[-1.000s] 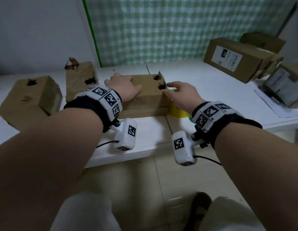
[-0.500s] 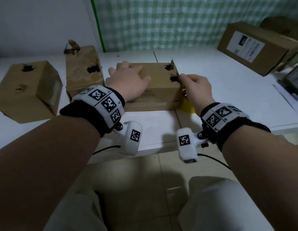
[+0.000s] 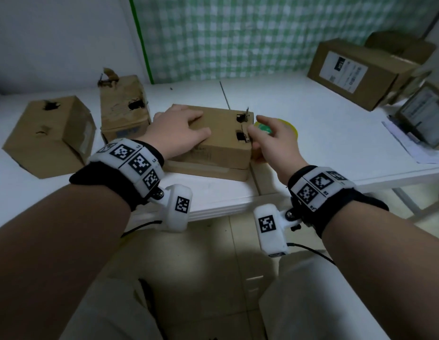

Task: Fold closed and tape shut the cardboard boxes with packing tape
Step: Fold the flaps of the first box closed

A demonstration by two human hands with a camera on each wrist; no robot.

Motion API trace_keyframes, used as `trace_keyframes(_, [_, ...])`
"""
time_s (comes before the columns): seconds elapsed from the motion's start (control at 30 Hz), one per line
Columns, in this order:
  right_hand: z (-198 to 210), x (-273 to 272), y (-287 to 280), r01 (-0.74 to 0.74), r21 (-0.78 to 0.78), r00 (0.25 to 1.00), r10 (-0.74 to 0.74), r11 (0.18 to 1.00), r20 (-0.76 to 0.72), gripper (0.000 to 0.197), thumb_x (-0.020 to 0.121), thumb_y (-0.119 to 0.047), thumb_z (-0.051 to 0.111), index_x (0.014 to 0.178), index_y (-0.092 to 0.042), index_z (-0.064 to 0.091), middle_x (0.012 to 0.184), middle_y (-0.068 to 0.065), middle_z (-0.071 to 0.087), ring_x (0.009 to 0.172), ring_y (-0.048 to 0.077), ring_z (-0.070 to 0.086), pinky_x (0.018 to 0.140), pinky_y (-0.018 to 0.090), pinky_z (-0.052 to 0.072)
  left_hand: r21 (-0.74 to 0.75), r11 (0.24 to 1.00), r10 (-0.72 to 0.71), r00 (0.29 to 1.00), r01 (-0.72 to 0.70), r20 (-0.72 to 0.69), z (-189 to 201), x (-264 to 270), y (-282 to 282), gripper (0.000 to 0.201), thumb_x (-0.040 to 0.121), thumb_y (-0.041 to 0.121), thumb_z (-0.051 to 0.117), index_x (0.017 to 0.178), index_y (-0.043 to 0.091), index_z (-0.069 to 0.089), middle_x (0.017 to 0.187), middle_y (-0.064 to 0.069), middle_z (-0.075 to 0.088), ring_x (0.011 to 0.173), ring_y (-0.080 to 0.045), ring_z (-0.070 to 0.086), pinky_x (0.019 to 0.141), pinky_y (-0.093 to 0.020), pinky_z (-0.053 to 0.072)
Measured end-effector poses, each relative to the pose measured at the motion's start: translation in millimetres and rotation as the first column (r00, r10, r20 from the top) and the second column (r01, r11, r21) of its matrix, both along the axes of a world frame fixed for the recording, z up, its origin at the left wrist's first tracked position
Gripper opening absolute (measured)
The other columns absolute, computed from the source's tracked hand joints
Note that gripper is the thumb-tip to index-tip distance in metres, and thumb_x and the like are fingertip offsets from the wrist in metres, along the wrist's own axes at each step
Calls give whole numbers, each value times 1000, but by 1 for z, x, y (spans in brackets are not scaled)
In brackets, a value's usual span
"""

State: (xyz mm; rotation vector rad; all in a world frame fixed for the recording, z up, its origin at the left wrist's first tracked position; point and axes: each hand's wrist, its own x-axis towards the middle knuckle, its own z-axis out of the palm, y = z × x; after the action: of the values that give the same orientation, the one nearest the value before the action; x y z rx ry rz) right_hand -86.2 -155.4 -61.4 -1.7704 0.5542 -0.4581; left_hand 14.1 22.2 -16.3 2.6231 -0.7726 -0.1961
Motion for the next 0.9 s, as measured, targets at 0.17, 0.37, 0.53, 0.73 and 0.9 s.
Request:
trace_keyframes(0.17, [5,-12,3,-84,38,996,85,996,-22,54,88,-38,61,138,-29,44,72,-2,58,61,17,58,52,28,47,-28,997,-70,998,70,-3,7,-11,12,63,83,57,54,139,30,44,147,2,36,136,-20,31,113,-37,23])
trace_keyframes(0.37, [6,-25,11,-97,77,995,99,992,-23,35,86,-33,64,117,-22,54,71,-7,53,52,13,52,40,19,35,-6,981,-194,978,194,-74,15,-20,20,70,80,60,59,142,33,39,155,4,23,141,-16,20,114,-35,15])
trace_keyframes(0.53, [4,-31,9,21,18,1000,-21,1000,-11,37,74,-36,75,101,-19,55,81,-5,59,70,11,55,60,22,44,69,963,-249,958,261,-141,21,-31,18,98,52,73,67,140,40,39,156,9,19,142,-16,18,116,-49,12])
trace_keyframes(0.73, [7,-39,4,124,-205,991,-133,971,-29,59,57,-58,74,90,-12,57,82,1,59,85,24,60,81,45,50,-256,942,-258,956,216,-143,19,-39,20,43,70,23,79,110,30,66,133,6,51,116,-2,46,97,-15,28])
trace_keyframes(0.9, [12,-43,13,69,-346,989,-109,936,-97,54,69,-62,70,63,-17,41,62,-2,44,63,18,47,59,33,36,-380,902,-292,937,203,-193,17,-45,19,27,77,-1,70,88,23,69,104,7,64,82,18,55,68,5,38])
